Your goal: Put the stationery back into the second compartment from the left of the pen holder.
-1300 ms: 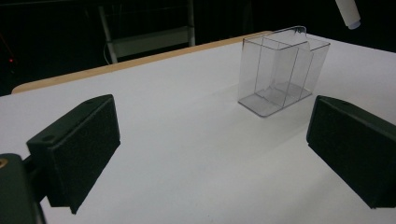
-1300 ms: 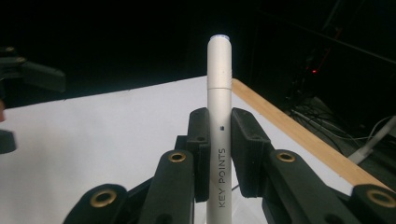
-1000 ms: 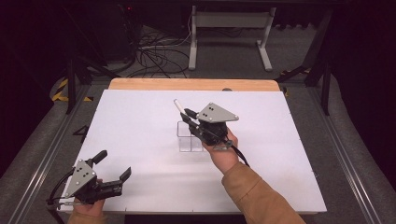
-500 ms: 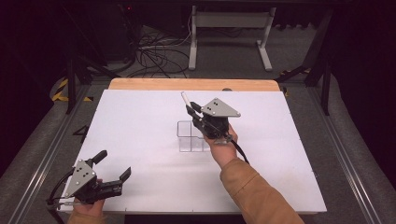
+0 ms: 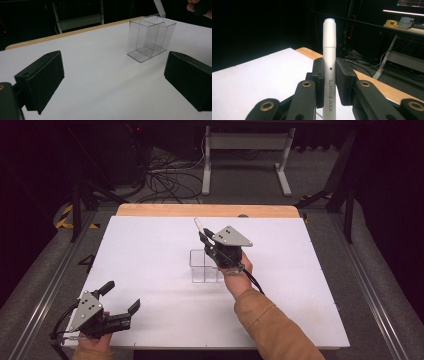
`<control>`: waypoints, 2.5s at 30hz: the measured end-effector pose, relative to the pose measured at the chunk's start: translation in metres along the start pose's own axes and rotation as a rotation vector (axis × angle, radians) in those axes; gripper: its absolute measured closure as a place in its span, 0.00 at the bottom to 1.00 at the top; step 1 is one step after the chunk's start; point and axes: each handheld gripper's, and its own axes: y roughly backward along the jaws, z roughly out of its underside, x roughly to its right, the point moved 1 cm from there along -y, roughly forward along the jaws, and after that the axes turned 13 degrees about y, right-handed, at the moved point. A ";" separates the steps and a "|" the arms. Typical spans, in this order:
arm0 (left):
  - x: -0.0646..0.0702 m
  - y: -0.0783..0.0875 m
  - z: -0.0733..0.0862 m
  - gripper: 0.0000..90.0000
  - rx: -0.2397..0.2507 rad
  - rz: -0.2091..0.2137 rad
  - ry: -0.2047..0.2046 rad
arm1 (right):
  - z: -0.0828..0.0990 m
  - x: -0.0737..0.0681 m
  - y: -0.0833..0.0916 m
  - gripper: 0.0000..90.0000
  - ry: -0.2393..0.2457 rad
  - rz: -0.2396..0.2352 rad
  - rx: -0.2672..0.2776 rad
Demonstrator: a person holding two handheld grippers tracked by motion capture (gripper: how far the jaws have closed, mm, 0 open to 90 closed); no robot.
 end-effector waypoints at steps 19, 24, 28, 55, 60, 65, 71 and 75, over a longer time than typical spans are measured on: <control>0.000 0.000 0.000 0.04 -0.005 0.001 -0.001 | 0.017 -0.002 -0.010 0.87 -0.036 -0.032 -0.031; -0.001 0.000 0.000 0.04 -0.004 0.001 0.002 | 0.020 -0.005 -0.011 0.86 -0.032 -0.041 -0.042; -0.001 0.000 0.000 0.04 -0.003 0.002 0.002 | 0.023 -0.006 -0.010 0.86 -0.033 -0.046 -0.048; 0.000 -0.001 0.000 0.04 -0.009 0.003 -0.005 | 0.022 -0.012 -0.001 0.34 0.040 -0.031 -0.045; 0.000 -0.001 0.000 0.04 -0.007 0.002 0.000 | 0.010 -0.013 0.009 0.29 0.077 -0.035 -0.021; 0.000 -0.001 0.000 0.04 -0.008 0.002 -0.003 | -0.001 -0.007 0.018 0.26 0.033 -0.063 -0.002; 0.000 -0.001 0.001 0.04 -0.008 -0.001 -0.001 | -0.010 0.000 0.028 0.25 0.013 -0.082 0.011; 0.000 0.001 0.001 0.04 -0.005 -0.001 0.001 | -0.013 0.003 0.033 0.25 0.012 -0.087 0.015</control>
